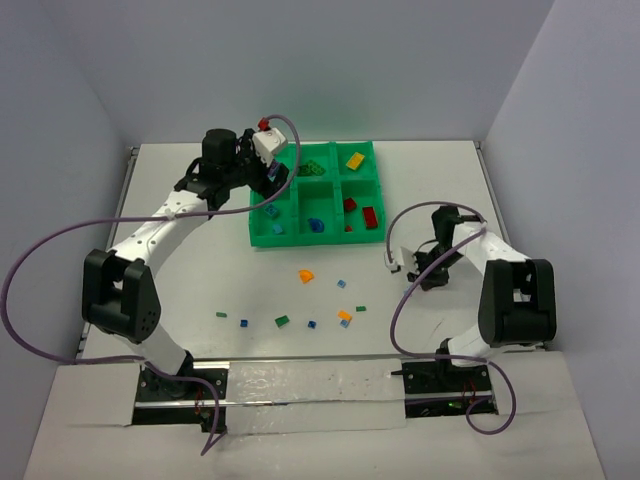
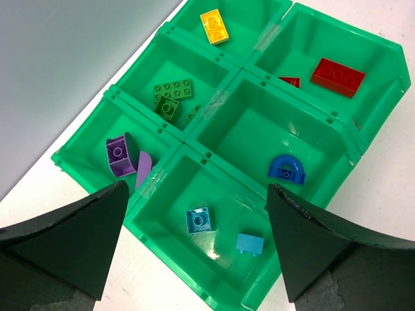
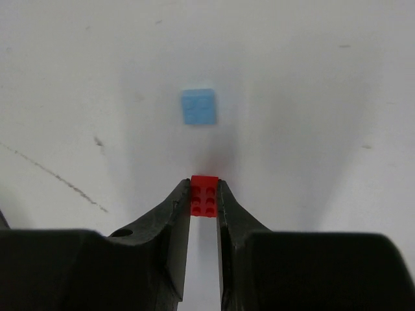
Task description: Sort the legos into containers by color
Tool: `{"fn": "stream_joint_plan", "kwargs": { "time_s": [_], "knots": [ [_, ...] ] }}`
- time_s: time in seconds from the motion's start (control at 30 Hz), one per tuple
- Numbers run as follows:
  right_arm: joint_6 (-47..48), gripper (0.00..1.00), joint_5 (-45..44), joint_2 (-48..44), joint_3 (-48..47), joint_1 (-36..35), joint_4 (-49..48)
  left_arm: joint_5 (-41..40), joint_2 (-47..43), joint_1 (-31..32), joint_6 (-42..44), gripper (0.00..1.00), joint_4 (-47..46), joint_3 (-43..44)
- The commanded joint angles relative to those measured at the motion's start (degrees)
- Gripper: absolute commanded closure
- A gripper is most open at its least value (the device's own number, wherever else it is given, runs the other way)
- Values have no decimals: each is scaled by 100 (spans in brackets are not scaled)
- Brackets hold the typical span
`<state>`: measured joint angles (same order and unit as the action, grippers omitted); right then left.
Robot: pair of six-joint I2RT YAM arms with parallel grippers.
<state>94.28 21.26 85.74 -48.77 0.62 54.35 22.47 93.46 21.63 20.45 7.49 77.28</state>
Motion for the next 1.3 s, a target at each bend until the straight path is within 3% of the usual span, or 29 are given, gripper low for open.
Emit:
{"fn": "stream_joint_plan", "kwargs": {
  "time_s": [0.0,0.17,0.33,0.47,0.6,0.63,0.73,1.03,1.17,1.27],
  "knots": [
    [-574,93,843,83,-1114,-39,126,-164,-55,-18,-289,1,-246,244],
    [-1584,99,1726,96,-1934,-490,-389,-221,58,-79,-768,1,9,497],
    [-3265,100,2213,458,-2820,-890,-1241,-231,46,-163,-1387,1,69,466],
    [-4496,100,2112,1019,-3310,-1172,-2013,-432,-139,-242,-1775,1,-321,116],
    [-5614,100,1868,1720,-3947,-1353,-2605,-998,70,-270,-1982,1,382,579],
    [-5826,100,1810,1922,-4156,-1378,-2642,-762,130,-339,-1881,1,642,686],
    [-6150,100,1713,2278,-4524,-1395,-2695,-321,72,-485,-1661,1,871,654],
    [-6507,100,1315,2835,-4805,-1398,-2888,-105,-68,-567,-1453,1,1003,301],
    [-6527,89,1127,2901,-4756,-1407,-2921,115,-172,-650,-1263,1,973,33],
    [-6528,78,1056,2887,-4686,-1398,-2895,787,-223,-781,-811,6,1226,-185]
  ]
}}
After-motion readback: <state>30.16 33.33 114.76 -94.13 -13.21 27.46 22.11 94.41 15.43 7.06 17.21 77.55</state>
